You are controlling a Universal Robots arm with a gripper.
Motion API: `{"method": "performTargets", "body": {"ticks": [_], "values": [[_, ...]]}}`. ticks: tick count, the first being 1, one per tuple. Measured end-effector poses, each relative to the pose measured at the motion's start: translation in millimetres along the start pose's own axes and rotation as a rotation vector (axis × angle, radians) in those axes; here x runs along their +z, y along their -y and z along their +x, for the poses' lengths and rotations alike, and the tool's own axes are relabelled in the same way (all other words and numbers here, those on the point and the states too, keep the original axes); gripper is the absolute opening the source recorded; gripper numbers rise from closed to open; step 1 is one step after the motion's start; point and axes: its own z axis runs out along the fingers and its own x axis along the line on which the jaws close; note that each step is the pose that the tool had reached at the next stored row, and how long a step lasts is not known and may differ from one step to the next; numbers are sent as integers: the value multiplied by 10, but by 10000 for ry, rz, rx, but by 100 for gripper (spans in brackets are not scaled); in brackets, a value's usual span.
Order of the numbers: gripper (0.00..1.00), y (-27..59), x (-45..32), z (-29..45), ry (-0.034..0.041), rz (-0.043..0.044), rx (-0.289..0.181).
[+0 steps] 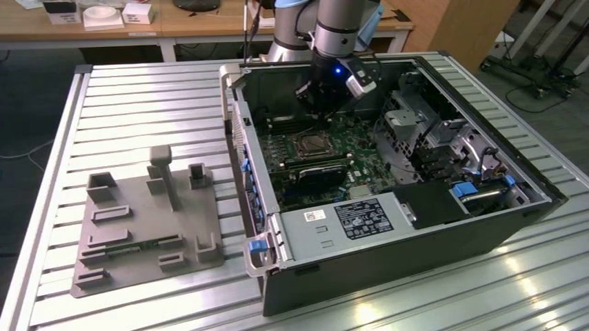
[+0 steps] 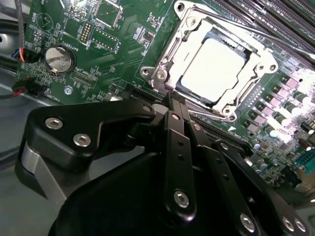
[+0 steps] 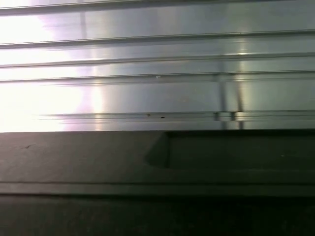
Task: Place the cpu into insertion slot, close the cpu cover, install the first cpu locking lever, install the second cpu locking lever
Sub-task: 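Install the first cpu locking lever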
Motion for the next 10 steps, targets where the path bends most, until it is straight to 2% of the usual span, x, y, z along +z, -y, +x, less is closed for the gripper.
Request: {"method": "performTargets", "body": {"ticks": [7,10], "values": [[10,4,-104,1,-2,-110,0],[10,5,-115,18,-2,-148,-1]]}}
